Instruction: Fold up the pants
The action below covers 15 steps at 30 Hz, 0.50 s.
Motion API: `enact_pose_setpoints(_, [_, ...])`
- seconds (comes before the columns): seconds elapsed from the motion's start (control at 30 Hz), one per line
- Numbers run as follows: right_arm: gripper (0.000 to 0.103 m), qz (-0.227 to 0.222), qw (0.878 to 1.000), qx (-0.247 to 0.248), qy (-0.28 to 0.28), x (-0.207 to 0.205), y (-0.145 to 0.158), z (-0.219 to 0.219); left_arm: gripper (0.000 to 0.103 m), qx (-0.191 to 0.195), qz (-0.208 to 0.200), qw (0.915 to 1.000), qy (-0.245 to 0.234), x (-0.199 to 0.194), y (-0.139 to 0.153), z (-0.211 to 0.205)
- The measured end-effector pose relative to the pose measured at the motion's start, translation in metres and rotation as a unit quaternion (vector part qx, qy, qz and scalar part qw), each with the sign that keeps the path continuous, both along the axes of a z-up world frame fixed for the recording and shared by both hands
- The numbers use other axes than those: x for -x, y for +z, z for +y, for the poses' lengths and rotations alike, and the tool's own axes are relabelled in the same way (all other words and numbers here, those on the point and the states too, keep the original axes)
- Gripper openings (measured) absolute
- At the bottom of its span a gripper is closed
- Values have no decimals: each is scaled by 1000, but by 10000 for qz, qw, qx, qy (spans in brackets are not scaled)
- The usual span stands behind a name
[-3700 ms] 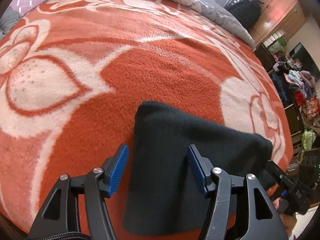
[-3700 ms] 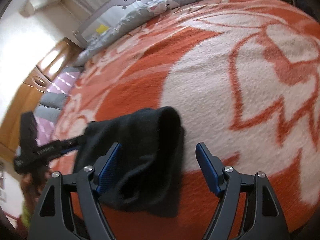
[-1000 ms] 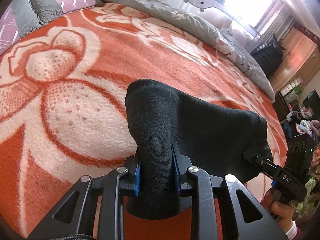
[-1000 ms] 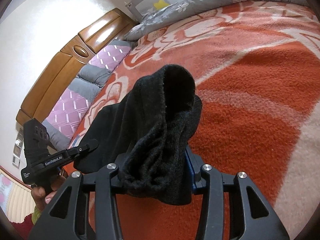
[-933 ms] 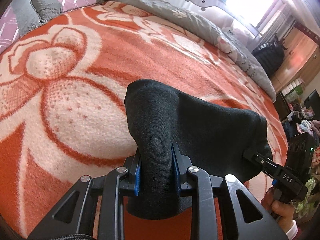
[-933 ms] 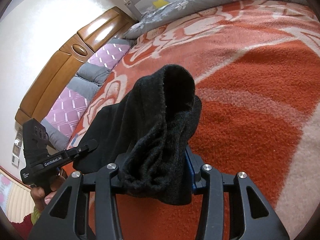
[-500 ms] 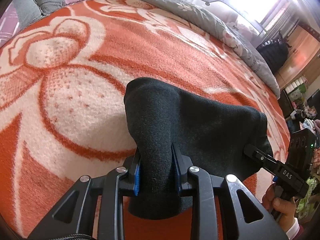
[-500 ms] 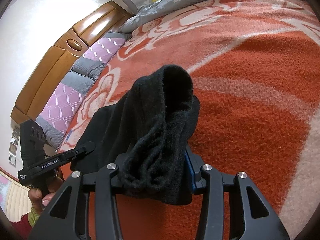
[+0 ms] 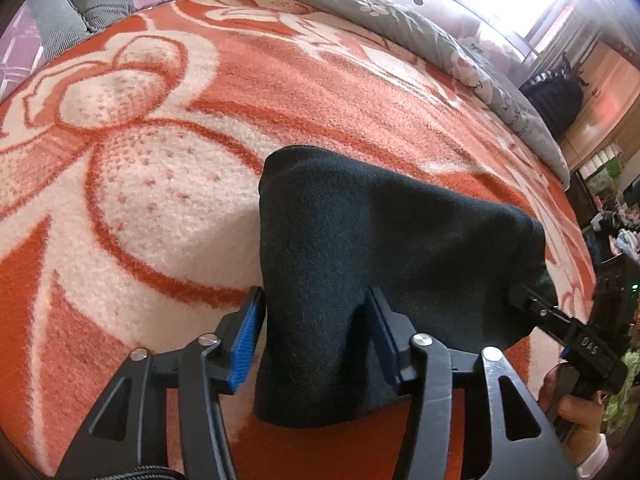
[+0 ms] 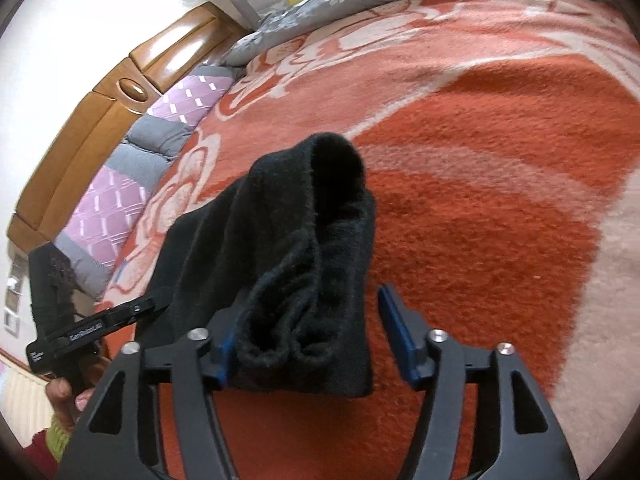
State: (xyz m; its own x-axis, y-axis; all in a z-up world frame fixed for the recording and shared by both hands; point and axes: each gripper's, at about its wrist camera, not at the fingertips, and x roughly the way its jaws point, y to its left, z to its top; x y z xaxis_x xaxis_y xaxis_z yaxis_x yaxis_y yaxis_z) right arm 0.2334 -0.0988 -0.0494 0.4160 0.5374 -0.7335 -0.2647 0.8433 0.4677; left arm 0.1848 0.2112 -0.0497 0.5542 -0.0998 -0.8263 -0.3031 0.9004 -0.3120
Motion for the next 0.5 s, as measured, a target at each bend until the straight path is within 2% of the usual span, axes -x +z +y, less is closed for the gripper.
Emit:
enact_pose_setpoints(0.07, [71,-89,9999,62,-47,5,3,-2,63,-158,9,9999,7,3,1,-2])
enact_pose_setpoints(0.3, [75,-509,9979,347,-218,26,19,-7,68,-432,-47,9991,24,16,7,-9])
enact_pose_setpoints(0.5, [80,-781,9956,476,-200,42,32,-4,69,-483,-130,9987,51,27,13,-11])
